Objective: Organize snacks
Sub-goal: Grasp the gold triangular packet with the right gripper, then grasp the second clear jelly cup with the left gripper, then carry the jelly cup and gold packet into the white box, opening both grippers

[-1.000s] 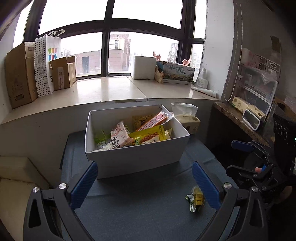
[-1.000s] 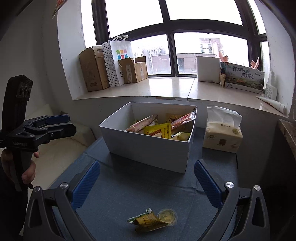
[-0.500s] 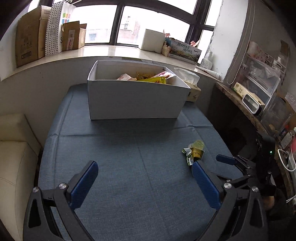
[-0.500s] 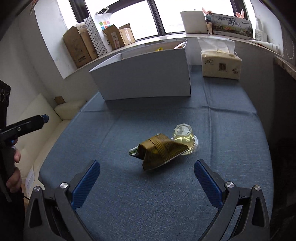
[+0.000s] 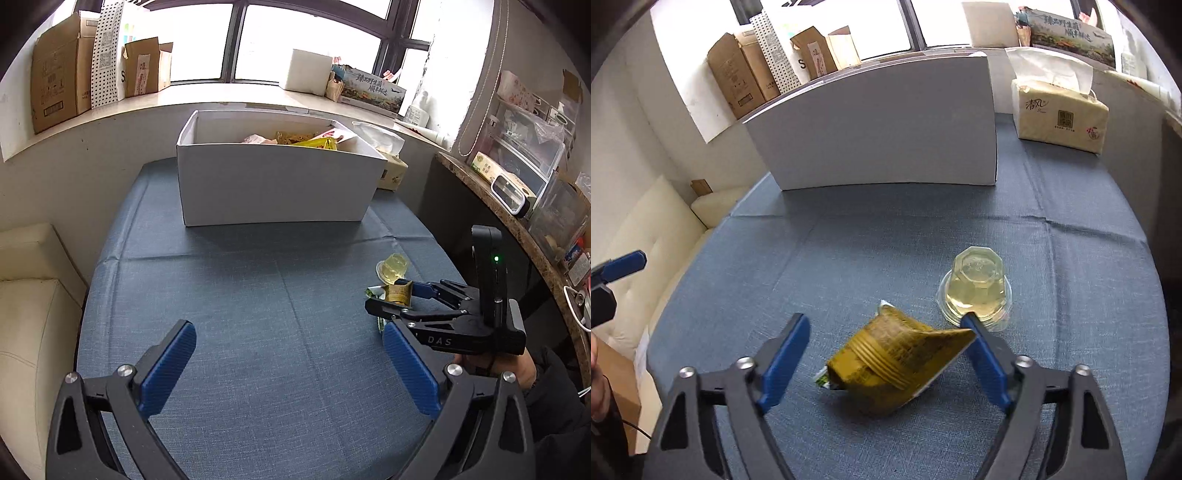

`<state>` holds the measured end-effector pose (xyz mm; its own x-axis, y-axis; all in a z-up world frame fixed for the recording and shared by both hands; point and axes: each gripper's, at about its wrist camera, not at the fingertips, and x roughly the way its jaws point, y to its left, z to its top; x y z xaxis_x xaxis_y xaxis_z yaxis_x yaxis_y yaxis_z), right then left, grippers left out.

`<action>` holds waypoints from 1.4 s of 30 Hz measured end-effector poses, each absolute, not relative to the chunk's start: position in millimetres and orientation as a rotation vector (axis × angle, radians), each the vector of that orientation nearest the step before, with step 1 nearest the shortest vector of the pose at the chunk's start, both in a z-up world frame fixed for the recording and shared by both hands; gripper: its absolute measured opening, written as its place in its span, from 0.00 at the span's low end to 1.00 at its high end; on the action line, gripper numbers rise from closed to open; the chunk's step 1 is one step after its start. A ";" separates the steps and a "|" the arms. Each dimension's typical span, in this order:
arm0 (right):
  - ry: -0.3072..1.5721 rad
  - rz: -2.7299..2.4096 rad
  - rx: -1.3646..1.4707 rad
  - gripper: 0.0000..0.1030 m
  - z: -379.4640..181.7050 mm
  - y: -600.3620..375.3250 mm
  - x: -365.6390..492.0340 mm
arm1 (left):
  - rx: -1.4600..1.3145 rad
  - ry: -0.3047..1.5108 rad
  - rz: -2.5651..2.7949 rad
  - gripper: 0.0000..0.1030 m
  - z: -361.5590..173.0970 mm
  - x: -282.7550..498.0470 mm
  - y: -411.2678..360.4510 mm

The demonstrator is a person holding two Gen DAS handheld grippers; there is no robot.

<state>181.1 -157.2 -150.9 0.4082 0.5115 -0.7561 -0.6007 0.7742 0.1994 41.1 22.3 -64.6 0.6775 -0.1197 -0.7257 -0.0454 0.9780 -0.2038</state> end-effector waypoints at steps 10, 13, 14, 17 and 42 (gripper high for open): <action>0.839 0.735 -0.036 0.50 -130.1 -190.4 149.5 | -0.129 0.884 -0.124 1.00 -71.0 73.4 -12.6; 0.811 0.701 0.028 0.50 -115.7 -219.7 140.3 | -0.084 0.890 -0.169 1.00 -71.8 95.6 -40.4; 0.801 0.683 0.042 0.50 -111.6 -230.0 137.0 | -0.070 0.891 -0.191 1.00 -72.2 103.7 -51.0; 0.775 0.624 0.093 0.50 -101.9 -260.2 128.4 | -0.046 0.902 -0.223 1.00 -76.2 131.8 -80.5; 0.790 0.575 0.215 0.50 -110.6 -302.9 122.4 | -0.095 0.879 -0.212 0.37 -84.4 154.9 -68.4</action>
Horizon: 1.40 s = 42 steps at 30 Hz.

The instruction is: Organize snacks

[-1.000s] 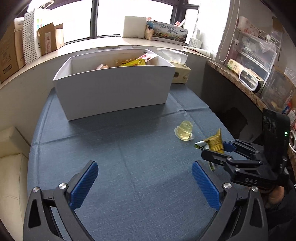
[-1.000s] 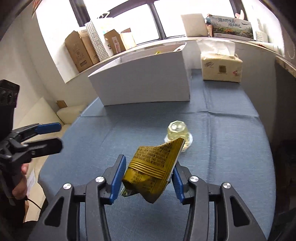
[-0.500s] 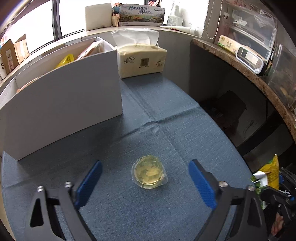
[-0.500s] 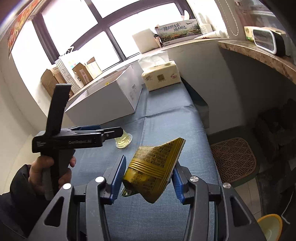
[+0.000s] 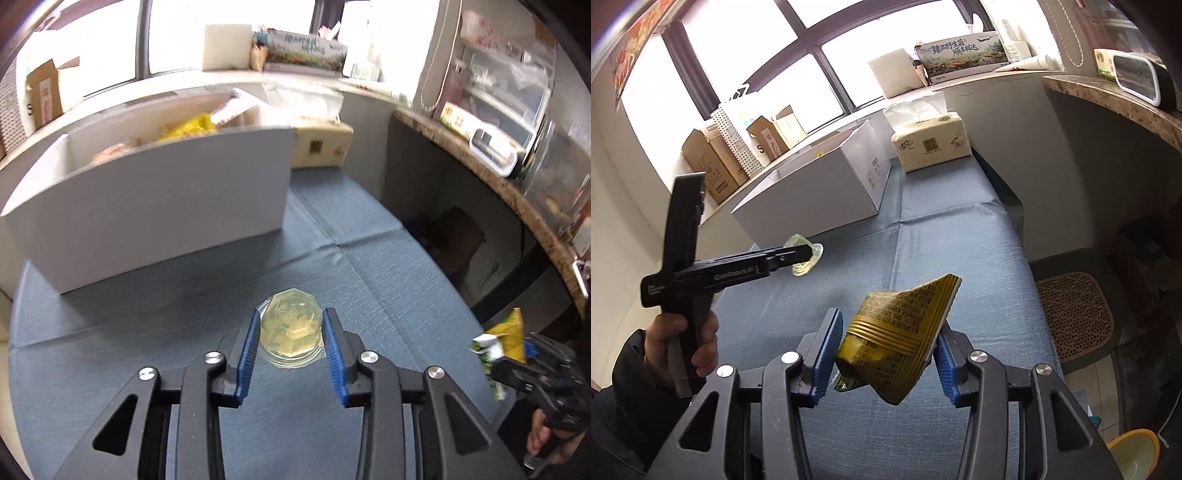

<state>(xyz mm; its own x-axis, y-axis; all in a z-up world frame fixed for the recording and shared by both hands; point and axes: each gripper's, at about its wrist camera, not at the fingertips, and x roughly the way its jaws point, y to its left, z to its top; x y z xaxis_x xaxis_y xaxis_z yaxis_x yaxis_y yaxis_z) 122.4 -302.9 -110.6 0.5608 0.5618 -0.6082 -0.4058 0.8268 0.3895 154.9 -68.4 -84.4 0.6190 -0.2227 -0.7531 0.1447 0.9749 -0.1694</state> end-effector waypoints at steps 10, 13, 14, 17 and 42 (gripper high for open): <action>0.707 0.745 0.077 0.50 -60.7 -215.5 160.8 | -0.166 0.696 -0.037 0.37 3.3 116.1 30.0; 0.670 0.779 0.036 0.50 -32.9 -185.5 187.5 | -0.177 0.661 -0.006 0.37 23.6 132.4 56.3; 0.654 0.797 0.032 0.50 -23.6 -175.8 198.4 | -0.179 0.646 -0.001 0.37 30.1 140.8 64.4; 0.639 0.816 0.036 0.50 -0.4 -149.1 237.1 | -0.175 0.639 0.035 0.37 40.6 175.4 82.6; 0.710 0.612 0.116 1.00 4.0 -117.1 365.5 | -0.125 0.696 0.126 1.00 15.2 252.1 104.9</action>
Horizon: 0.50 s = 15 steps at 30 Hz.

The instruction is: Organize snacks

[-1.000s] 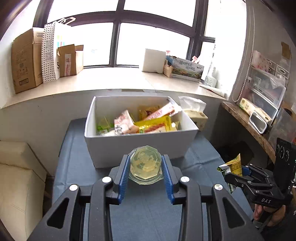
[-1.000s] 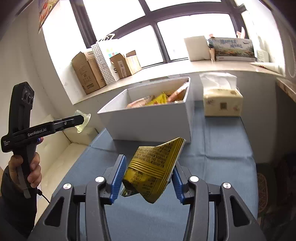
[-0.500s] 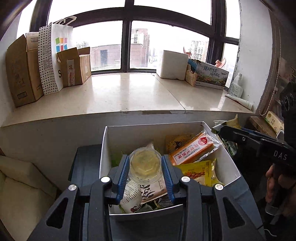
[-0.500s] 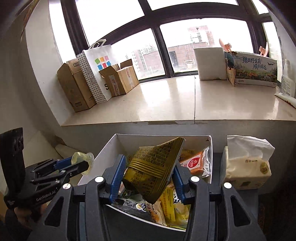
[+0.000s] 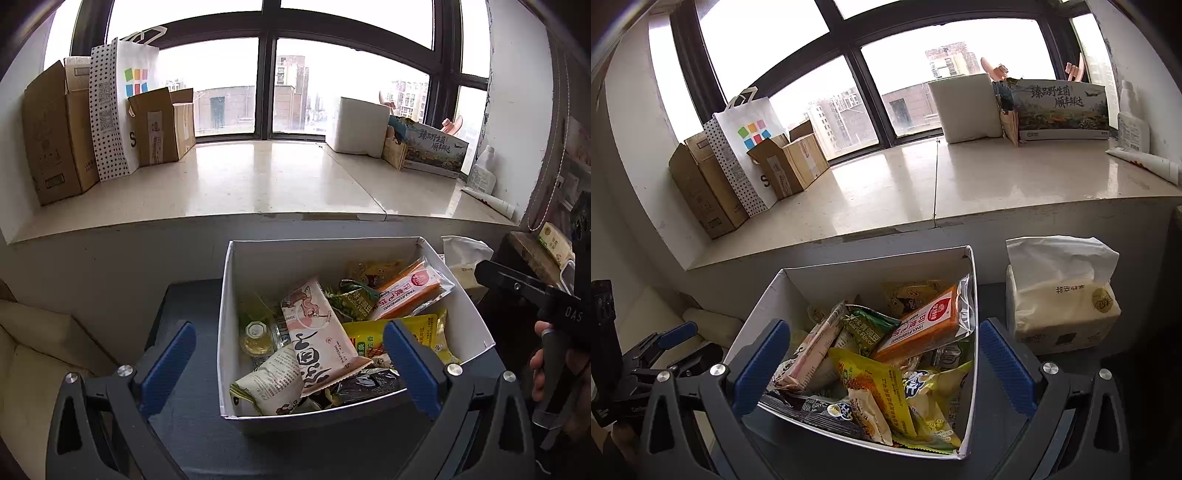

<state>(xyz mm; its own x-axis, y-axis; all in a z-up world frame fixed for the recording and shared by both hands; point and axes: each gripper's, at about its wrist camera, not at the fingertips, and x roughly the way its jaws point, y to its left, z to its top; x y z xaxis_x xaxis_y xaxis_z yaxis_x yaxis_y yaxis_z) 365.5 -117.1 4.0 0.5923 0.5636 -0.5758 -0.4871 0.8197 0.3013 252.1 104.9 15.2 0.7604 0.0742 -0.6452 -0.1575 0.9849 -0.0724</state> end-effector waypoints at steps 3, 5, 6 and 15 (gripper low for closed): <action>0.647 0.625 0.090 1.00 17.4 -121.0 342.1 | -0.102 0.658 0.131 1.00 27.7 231.7 94.8; 0.599 0.659 0.078 1.00 26.3 -126.1 321.3 | -0.108 0.637 0.130 1.00 36.5 212.8 88.2; 0.579 0.657 0.052 1.00 30.2 -127.8 309.9 | -0.118 0.627 0.118 1.00 41.5 201.9 85.4; 0.508 0.689 0.006 1.00 46.1 -160.7 211.2 | -0.109 0.558 0.061 1.00 74.9 105.5 45.2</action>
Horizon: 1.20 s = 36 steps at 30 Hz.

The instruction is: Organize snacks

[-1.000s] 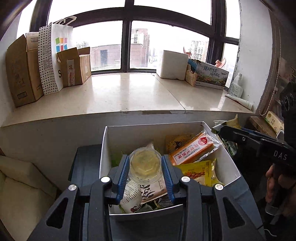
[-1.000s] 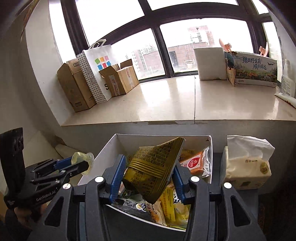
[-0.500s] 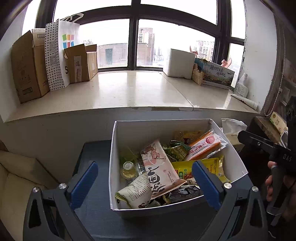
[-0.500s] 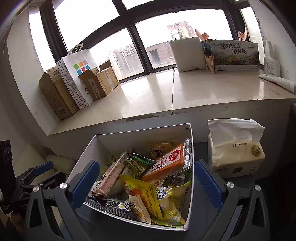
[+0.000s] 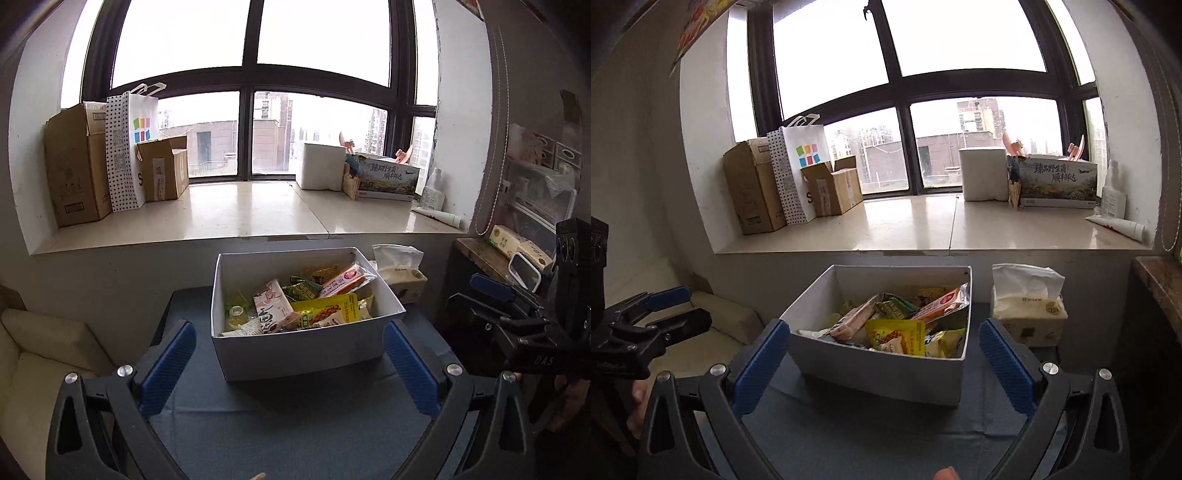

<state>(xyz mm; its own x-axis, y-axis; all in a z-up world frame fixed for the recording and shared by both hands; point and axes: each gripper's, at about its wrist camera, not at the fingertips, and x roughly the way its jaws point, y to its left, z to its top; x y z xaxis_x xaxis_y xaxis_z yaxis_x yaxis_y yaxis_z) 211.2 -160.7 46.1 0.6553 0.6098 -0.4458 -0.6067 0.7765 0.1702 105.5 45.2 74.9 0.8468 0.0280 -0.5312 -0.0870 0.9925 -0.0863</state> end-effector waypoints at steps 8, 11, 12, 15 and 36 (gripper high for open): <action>0.550 0.756 0.053 1.00 42.2 -183.6 150.4 | -0.127 0.593 0.086 1.00 62.7 55.1 17.0; 0.548 0.714 0.033 1.00 32.9 -190.6 128.3 | -0.105 0.612 0.110 1.00 49.9 40.3 8.3; 0.552 0.689 0.023 1.00 29.2 -192.1 122.1 | -0.105 0.612 0.126 1.00 46.0 36.1 7.2; 0.563 0.643 -0.014 1.00 19.1 -193.8 109.6 | -0.127 0.643 0.123 1.00 34.5 32.3 5.3; 0.593 0.670 0.004 1.00 14.1 -193.4 111.9 | -0.136 0.674 0.090 1.00 27.5 35.1 1.5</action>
<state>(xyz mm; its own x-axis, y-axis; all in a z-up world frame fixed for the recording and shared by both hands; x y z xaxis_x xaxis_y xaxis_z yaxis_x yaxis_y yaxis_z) 111.9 -193.4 14.1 0.6256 0.5854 -0.5156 -0.5834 0.7899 0.1890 35.1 1.5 27.5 0.7782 0.0386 -0.6268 -0.1269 0.9872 -0.0967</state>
